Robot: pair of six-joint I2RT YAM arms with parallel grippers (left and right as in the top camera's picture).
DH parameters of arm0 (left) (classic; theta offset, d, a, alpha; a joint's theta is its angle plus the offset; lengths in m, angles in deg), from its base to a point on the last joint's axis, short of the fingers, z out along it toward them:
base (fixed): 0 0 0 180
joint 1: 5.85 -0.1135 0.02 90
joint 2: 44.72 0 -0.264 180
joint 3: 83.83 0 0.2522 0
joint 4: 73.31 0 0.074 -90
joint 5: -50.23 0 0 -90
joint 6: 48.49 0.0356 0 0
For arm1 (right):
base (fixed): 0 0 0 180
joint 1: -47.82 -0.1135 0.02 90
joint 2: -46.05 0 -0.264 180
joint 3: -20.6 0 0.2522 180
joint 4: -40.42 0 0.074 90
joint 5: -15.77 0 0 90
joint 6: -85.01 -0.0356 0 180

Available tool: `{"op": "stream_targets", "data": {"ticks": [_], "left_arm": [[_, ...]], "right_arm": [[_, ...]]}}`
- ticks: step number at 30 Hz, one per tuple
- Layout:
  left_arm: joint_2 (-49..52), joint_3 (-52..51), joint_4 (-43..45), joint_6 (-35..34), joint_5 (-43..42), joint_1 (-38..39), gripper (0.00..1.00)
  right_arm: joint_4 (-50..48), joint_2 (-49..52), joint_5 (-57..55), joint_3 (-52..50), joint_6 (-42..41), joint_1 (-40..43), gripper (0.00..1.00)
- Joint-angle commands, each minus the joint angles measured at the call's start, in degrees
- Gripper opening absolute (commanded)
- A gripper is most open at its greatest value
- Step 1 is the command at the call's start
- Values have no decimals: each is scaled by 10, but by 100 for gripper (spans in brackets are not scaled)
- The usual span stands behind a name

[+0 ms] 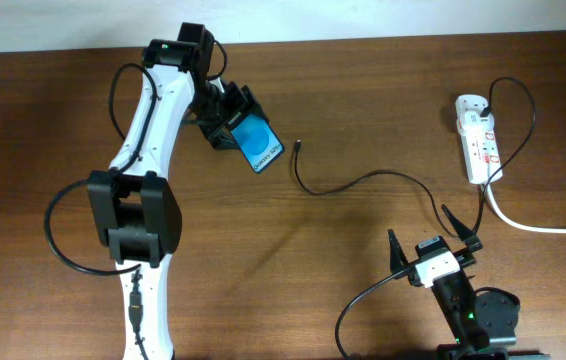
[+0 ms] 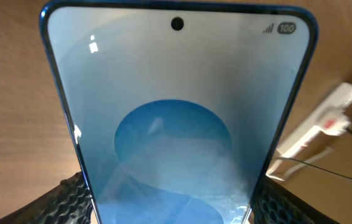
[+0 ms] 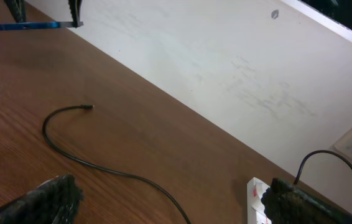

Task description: Plug charger to phone and switch on socket

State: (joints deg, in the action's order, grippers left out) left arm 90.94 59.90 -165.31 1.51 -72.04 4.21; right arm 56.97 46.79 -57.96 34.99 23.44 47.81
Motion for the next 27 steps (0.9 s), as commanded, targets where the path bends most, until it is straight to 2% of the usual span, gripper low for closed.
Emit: {"op": "stream_targets", "data": {"ticks": [1, 3, 8, 15, 19, 21, 25, 27], "left_arm": [[-3, 14, -16, -101, -51, 0, 0], [-3, 14, -36, -153, -51, 0, 0], [-3, 14, -39, -215, -55, 0, 0], [-3, 14, -19, -223, -115, -1, 0], [-3, 14, -17, -223, -115, -1, 0], [-3, 14, -17, -223, -115, -1, 0], [-3, 14, -16, -223, -114, -1, 3], [-3, 14, -14, -223, -115, -1, 1]], "right_arm": [[3, -4, -5, -3, -9, -3, 98], [3, -4, -5, -3, -9, -3, 98], [3, -4, -4, -3, -9, -3, 98], [-8, -4, 1, -3, -10, -4, 98], [-77, -4, 38, 12, -163, -3, 98], [-59, -4, 62, 30, -172, -3, 98], [44, 8, 90, 108, -197, -3, 98], [91, 36, 121, 166, -197, -3, 98]]}}
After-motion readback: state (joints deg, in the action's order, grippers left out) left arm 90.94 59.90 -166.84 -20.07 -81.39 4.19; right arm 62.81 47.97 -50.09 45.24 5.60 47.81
